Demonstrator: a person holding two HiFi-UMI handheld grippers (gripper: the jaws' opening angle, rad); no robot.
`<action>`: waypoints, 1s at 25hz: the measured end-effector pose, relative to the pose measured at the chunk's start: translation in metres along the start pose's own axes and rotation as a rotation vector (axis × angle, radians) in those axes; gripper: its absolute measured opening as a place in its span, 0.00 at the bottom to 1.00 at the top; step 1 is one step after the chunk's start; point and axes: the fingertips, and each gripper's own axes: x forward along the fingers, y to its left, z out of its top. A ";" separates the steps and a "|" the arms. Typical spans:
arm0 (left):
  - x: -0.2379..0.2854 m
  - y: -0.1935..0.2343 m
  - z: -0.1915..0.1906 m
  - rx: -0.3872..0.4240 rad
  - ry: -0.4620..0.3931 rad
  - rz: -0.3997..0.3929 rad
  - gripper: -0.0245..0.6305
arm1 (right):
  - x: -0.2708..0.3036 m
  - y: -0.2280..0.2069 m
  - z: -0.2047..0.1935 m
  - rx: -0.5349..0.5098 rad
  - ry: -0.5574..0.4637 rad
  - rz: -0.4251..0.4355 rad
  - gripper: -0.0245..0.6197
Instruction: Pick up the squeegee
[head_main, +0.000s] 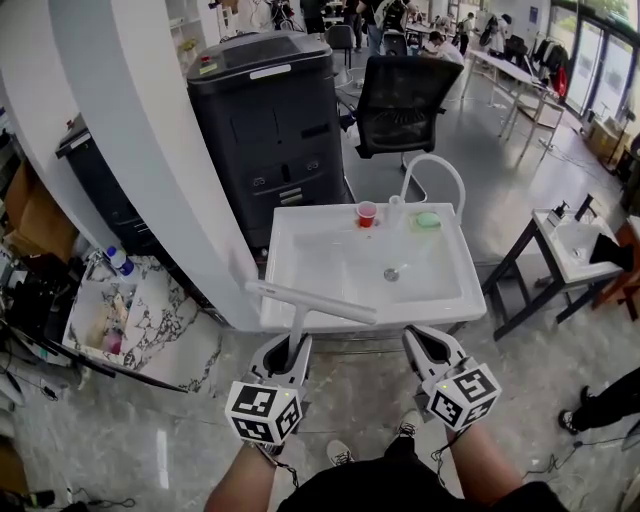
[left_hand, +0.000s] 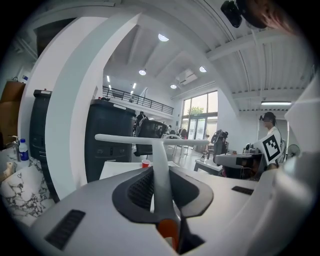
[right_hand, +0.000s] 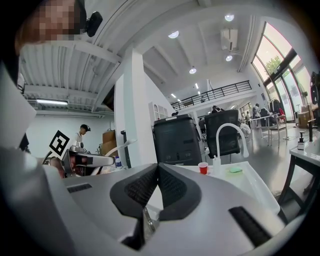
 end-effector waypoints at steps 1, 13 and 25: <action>0.000 0.000 0.000 0.000 0.001 0.002 0.15 | 0.000 0.000 0.000 0.000 -0.001 0.004 0.06; -0.002 -0.002 -0.006 -0.001 0.007 0.004 0.15 | 0.001 0.005 0.000 -0.001 -0.005 0.013 0.06; -0.010 -0.002 -0.006 -0.001 0.005 0.006 0.15 | -0.003 0.011 0.000 -0.003 -0.008 0.014 0.06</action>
